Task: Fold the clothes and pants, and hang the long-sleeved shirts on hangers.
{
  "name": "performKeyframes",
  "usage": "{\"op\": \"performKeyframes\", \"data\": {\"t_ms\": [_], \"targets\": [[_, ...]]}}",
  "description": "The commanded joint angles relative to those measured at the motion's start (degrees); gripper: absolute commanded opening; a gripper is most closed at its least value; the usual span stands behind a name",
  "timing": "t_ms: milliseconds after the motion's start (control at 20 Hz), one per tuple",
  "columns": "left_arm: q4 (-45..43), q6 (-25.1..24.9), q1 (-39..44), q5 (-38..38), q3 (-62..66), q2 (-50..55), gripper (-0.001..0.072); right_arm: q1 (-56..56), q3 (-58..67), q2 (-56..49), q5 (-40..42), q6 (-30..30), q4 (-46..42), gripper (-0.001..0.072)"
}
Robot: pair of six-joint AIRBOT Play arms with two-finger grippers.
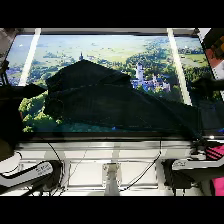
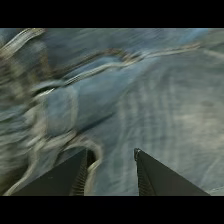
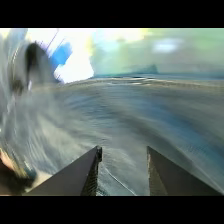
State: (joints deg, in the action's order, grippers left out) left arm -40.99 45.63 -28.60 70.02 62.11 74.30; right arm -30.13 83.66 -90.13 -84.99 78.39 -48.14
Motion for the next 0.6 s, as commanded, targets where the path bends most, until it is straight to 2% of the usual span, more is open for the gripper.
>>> {"op": "performKeyframes", "data": {"t_ms": [0, 200, 400, 550], "targets": [[2.95, 0.00, 4.00, -1.49, -0.02, 1.53, 0.0363, 18.62, 0.50, -4.92, 11.34, -4.59, -0.72, 0.0344], [3.02, 1.73, 5.79, -2.05, -0.02, 1.60, 0.0361, 31.78, 8.39, -15.15, 21.44, -2.54, -2.01, 0.0344], [4.46, 2.16, 6.03, -1.86, -0.02, 1.60, 0.0361, 37.53, 20.70, -25.77, 21.62, -2.36, -4.59, 0.0352], [4.66, 2.16, 6.40, -1.90, -0.02, 1.62, 0.0360, 38.01, 26.69, -30.71, 20.72, 0.24, -6.95, 0.0353]]}}
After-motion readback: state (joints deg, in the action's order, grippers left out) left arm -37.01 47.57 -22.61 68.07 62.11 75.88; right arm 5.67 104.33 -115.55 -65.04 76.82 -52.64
